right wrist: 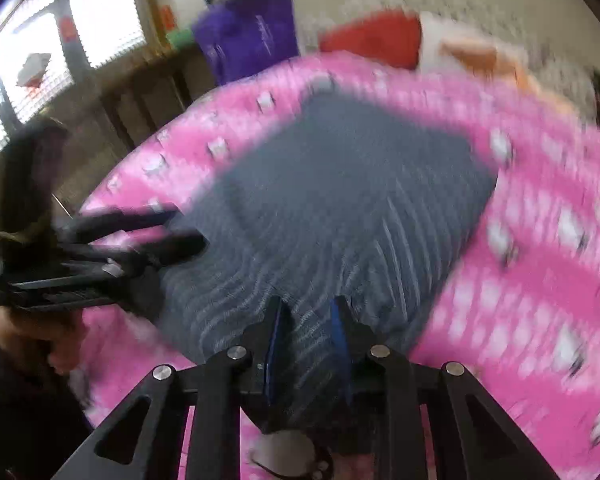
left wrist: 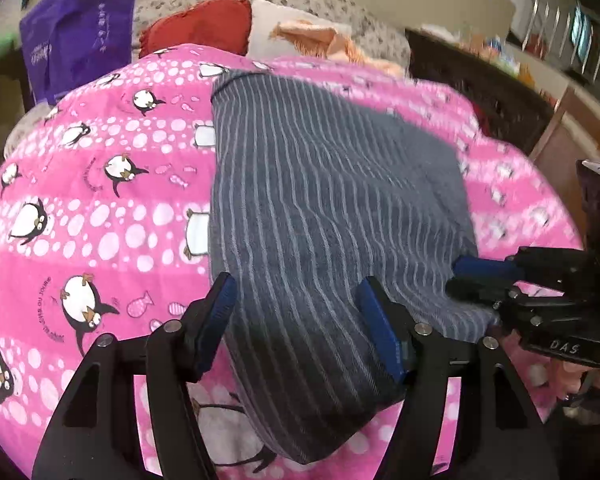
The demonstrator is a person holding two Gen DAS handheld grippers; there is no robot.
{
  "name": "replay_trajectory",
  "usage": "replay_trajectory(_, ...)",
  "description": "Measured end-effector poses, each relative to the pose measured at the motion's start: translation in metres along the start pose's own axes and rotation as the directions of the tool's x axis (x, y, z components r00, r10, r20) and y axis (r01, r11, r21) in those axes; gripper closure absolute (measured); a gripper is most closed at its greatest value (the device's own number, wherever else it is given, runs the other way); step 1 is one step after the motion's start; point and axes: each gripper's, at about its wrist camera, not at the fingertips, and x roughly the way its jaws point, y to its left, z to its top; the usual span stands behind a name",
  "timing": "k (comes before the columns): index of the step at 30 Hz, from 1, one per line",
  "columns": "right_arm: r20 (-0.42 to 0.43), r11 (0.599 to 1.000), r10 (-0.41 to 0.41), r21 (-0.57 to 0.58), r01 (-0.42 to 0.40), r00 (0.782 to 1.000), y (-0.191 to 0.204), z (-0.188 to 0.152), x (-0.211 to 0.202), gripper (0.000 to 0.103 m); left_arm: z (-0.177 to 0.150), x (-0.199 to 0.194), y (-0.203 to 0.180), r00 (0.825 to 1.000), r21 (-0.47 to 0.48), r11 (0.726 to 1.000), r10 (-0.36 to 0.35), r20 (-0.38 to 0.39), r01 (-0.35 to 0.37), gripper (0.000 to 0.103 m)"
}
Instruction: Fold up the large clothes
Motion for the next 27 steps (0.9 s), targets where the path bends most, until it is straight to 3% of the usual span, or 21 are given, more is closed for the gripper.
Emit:
replay_trajectory(2, 0.019, 1.000, -0.018, 0.002, 0.017, 1.000, 0.001, -0.003, -0.001, 0.080, -0.001, 0.003, -0.003, 1.000, -0.002, 1.000, 0.000, 0.004, 0.000, 0.016)
replay_trajectory(4, 0.030, 0.999, -0.038, -0.013, 0.039, 0.999, 0.004, -0.008, -0.004, 0.080, -0.002, 0.011, 0.000, 1.000, -0.043, 0.999, 0.005, -0.015, -0.006, 0.008)
replay_trajectory(6, 0.045, 0.999, -0.038, -0.007, 0.038, 0.998, 0.002, -0.009, -0.003, 0.079, -0.006, 0.017, 0.010, 0.998, -0.117, 0.992, -0.049, -0.027, 0.045, 0.007)
replay_trajectory(9, 0.077, 1.000, -0.010, 0.029, 0.008, 0.997, -0.004, -0.014, -0.007, 0.079, -0.014, 0.025, 0.029, 0.987, -0.231, 0.961, -0.162, -0.017, 0.154, 0.005)
replay_trajectory(19, 0.168, 0.999, 0.030, 0.024, -0.035, 0.985, -0.004, -0.023, -0.010, 0.078, -0.021, 0.025, 0.030, 0.981, -0.218, 0.957, -0.176, 0.082, 0.190, 0.001)
replay_trajectory(27, 0.173, 1.000, 0.024, 0.016, -0.027, 0.985, -0.002, -0.024, -0.011, 0.078, -0.022, 0.024, 0.036, 0.978, -0.297, 0.934, -0.172, 0.116, 0.200, 0.001)
